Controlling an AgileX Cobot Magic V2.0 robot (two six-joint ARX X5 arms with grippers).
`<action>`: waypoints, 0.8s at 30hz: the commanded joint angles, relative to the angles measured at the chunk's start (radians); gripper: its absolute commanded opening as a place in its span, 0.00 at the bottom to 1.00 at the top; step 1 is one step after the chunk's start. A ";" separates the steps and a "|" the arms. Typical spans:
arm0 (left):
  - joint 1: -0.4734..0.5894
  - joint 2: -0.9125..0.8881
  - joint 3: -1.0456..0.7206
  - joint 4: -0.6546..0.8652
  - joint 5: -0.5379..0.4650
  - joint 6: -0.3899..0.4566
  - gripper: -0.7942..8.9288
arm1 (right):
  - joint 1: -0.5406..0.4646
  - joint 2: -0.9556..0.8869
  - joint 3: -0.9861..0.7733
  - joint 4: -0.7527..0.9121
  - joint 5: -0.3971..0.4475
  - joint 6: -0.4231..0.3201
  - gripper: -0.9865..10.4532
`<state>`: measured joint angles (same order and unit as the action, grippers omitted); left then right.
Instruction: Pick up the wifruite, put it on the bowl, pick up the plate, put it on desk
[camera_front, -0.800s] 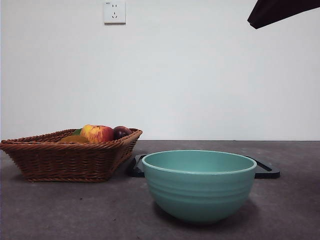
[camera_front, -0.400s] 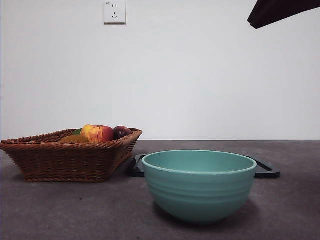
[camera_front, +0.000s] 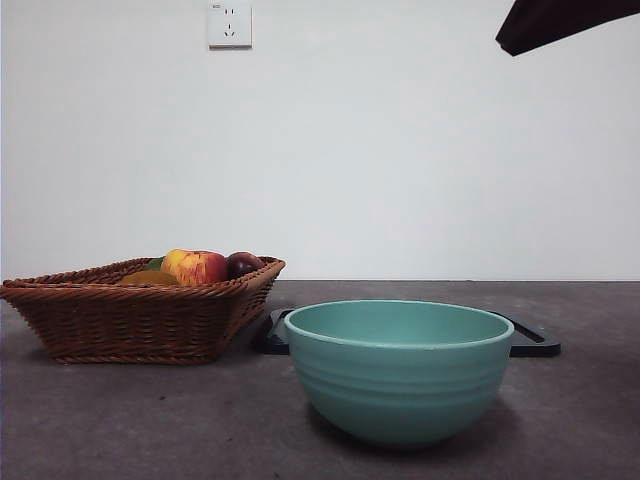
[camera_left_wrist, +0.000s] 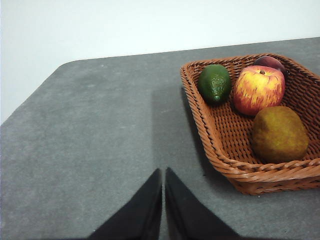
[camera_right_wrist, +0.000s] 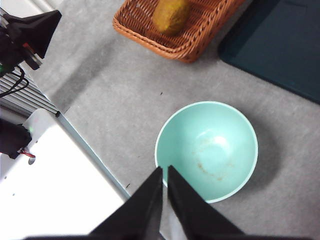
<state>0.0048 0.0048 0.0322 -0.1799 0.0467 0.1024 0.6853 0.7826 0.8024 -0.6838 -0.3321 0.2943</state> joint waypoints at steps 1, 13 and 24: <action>0.002 -0.002 -0.021 -0.007 -0.003 -0.007 0.09 | -0.020 -0.029 0.019 0.015 0.028 -0.098 0.09; 0.002 -0.002 -0.021 -0.007 -0.003 -0.007 0.09 | -0.438 -0.265 0.000 0.121 0.212 -0.252 0.09; 0.002 -0.002 -0.021 -0.007 -0.003 -0.007 0.09 | -0.699 -0.543 -0.395 0.499 0.214 -0.294 0.09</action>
<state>0.0048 0.0048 0.0322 -0.1799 0.0467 0.1024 -0.0086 0.2588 0.4404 -0.2321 -0.1192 0.0067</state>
